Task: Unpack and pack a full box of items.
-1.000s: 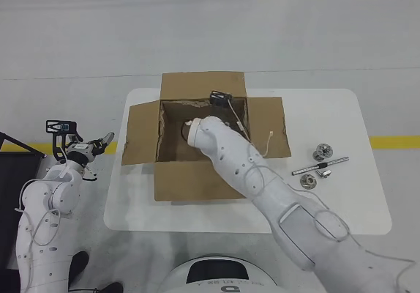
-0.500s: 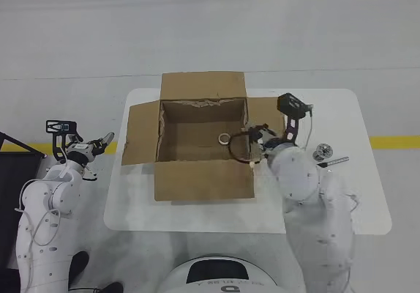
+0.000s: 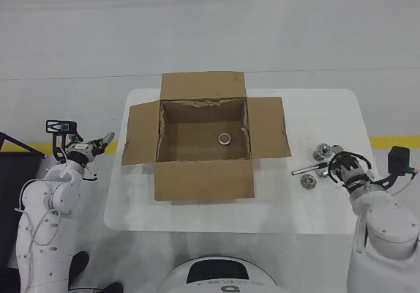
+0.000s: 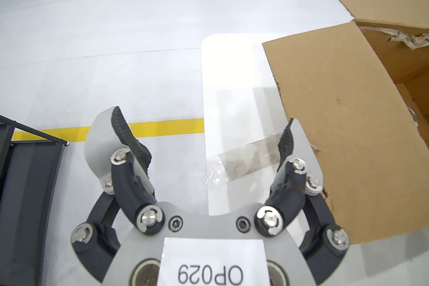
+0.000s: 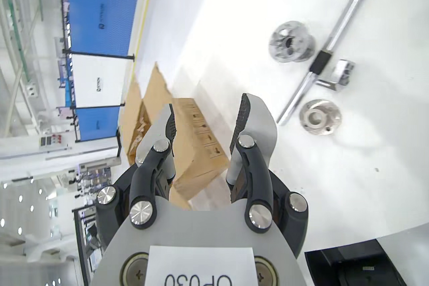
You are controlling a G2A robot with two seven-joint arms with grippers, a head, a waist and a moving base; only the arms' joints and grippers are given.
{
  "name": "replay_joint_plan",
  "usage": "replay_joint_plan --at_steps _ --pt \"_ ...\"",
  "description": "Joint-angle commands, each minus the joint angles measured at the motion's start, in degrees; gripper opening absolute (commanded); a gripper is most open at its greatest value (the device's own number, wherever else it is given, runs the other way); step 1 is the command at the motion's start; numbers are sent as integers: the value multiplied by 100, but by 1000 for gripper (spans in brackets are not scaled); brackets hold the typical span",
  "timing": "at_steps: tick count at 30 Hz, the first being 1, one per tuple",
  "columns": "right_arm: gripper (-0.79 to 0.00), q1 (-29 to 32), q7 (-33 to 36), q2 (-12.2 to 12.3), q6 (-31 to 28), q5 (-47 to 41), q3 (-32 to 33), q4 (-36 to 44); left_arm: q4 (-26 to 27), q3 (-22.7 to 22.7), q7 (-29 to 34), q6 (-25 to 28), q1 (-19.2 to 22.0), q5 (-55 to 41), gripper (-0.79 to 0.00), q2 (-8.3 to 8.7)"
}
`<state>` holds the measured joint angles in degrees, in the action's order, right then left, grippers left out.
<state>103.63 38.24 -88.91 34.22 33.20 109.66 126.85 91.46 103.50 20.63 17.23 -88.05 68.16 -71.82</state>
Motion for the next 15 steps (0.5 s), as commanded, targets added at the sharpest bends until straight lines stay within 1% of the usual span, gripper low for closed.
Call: replay_joint_plan --at_steps 1,3,4,6,9,12,15 --pt "-268 -270 103 37 306 227 -58 -378 0 0 0 0 0 0 0 0" --pt "-179 -608 238 78 490 415 -169 -757 0 0 0 0 0 0 0 0" --pt "-151 -786 236 98 632 555 -191 -954 0 0 0 0 0 0 0 0" --pt "-120 -1187 209 133 915 879 -358 -1372 0 0 0 0 0 0 0 0" --pt "-31 -1747 296 186 1144 1138 -479 -1961 0 0 0 0 0 0 0 0" --pt "-34 -2271 288 230 1385 1389 -594 -2530 0 0 0 0 0 0 0 0" --pt "-68 -2704 24 257 1814 1849 -766 -3053 0 0 0 0 0 0 0 0"
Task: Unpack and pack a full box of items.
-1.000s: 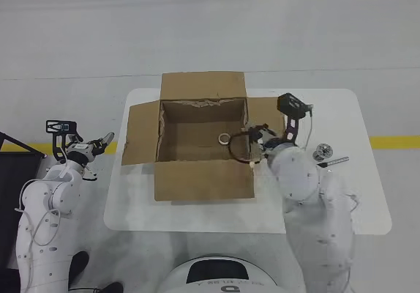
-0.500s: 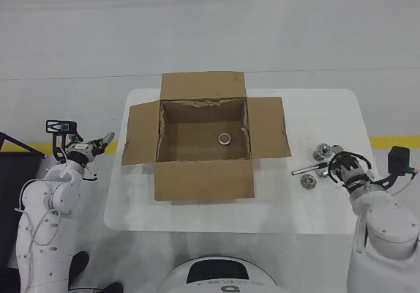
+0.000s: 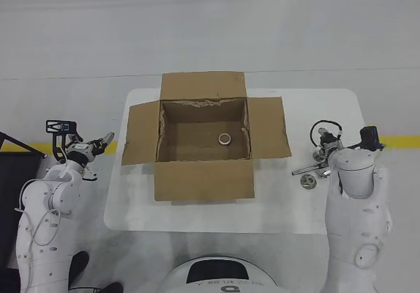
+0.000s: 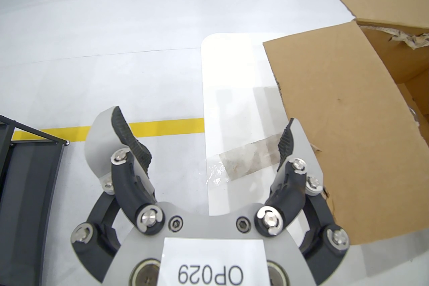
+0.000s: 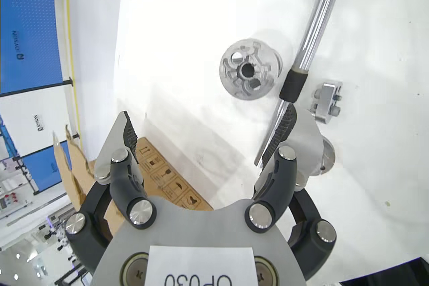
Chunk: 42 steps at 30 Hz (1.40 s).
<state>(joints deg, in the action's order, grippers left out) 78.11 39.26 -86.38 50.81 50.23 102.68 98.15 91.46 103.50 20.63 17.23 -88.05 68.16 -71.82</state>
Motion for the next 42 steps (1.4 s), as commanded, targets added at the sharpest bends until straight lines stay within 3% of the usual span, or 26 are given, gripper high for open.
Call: replay_joint_plan --at_steps 1,13,17,21,30,36,42 --pt "-74 -265 -86 9 231 208 -130 -305 0 0 0 0 0 0 0 0" --pt "-117 -1005 324 132 719 919 -368 -1384 0 0 0 0 0 0 0 0" --pt "-95 -1115 456 141 719 1109 -329 -1549 0 0 0 0 0 0 0 0" --pt "-3 -1116 598 131 719 1216 -279 -1504 0 0 0 0 0 0 0 0" --pt "-9 -1449 702 62 719 1454 -333 -1943 0 0 0 0 0 0 0 0" --pt "-62 -1913 604 15 719 1798 -232 -2699 0 0 0 0 0 0 0 0" --pt "-65 -2434 344 -68 719 2067 24 -3649 0 0 0 0 0 0 0 0"
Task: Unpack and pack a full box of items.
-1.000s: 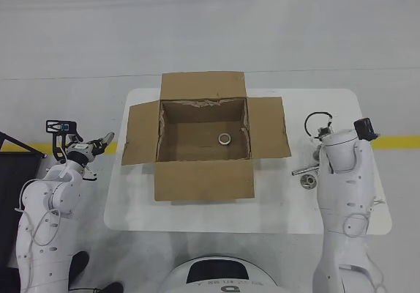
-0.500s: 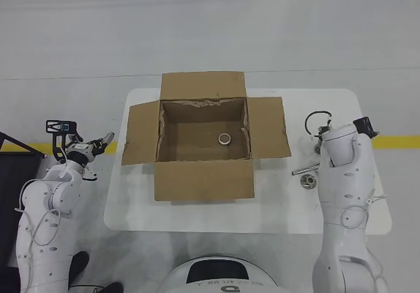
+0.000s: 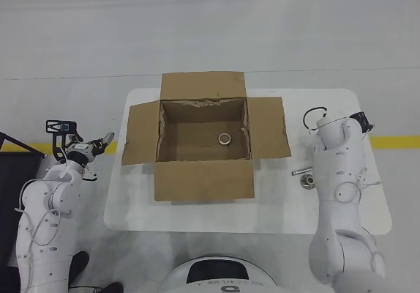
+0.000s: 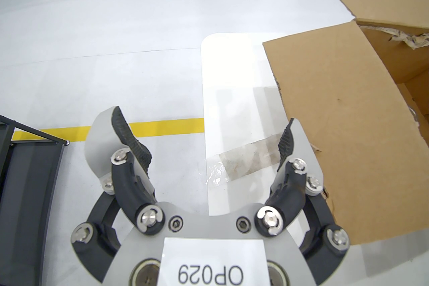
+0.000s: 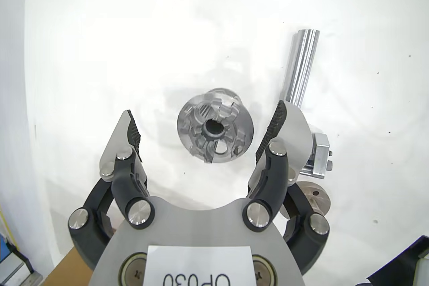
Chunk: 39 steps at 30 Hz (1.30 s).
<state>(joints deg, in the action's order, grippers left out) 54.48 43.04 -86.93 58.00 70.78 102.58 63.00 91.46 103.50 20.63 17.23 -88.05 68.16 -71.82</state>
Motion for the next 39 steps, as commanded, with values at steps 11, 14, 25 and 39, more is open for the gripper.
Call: replay_joint_plan --at_steps 11,14,25,39 --pt "-739 -269 -201 -122 0 109 296 -430 0 0 0 0 0 0 0 0" --pt "-785 -94 -186 -153 0 110 344 -91 0 0 0 0 0 0 0 0" --pt "-785 1812 -369 -402 -803 -1740 348 3787 0 0 0 0 0 0 0 0" --pt "-785 3499 -792 -552 -2624 -4264 489 5547 0 0 0 0 0 0 0 0"
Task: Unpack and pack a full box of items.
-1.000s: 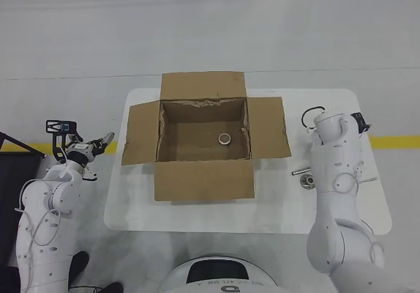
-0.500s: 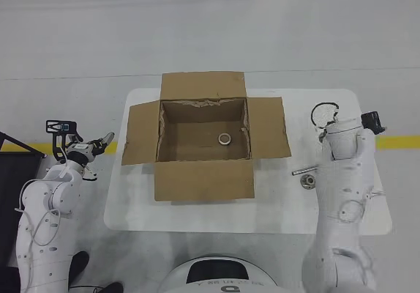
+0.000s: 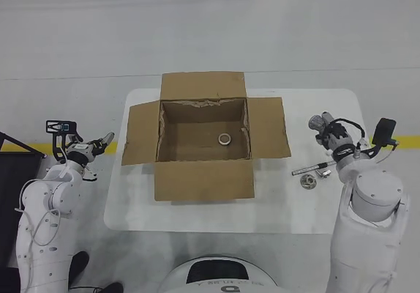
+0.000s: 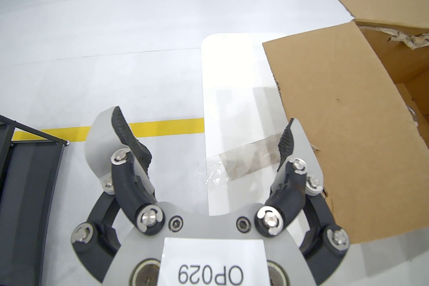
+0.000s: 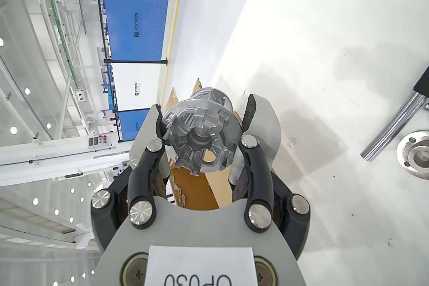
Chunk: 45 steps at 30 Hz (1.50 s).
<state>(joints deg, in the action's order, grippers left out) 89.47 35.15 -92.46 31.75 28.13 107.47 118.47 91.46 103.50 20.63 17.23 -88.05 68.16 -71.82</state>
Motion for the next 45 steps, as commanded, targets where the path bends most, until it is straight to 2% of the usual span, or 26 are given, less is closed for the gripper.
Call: replay_joint_plan --at_steps 1,7,10,12,18,21,25,33,38,45 --pt "-785 -1 -3 0 1 2 0 0 0 0 0 0 0 0 0 0" --pt "-785 53 -86 6 -148 53 -92 -63 0 0 0 0 0 0 0 0" --pt "-785 121 -326 25 -327 868 -813 10 0 0 0 0 0 0 0 0" --pt "-785 11 -209 28 -440 1048 -1338 145 0 0 0 0 0 0 0 0" --pt "-785 -515 718 87 -876 1618 -2578 148 0 0 0 0 0 0 0 0" --pt "-785 -1005 964 84 -590 2267 -3225 -438 0 0 0 0 0 0 0 0" --pt "-785 -1856 1365 23 -188 2604 -3927 -1582 0 0 0 0 0 0 0 0" --pt "-785 -3094 1255 -233 832 3966 -5470 -3837 0 0 0 0 0 0 0 0" --pt "-785 -3620 1302 -434 1153 4004 -5893 -4822 0 0 0 0 0 0 0 0" --pt "-785 -4116 1243 -676 1395 3533 -5994 -5764 0 0 0 0 0 0 0 0"
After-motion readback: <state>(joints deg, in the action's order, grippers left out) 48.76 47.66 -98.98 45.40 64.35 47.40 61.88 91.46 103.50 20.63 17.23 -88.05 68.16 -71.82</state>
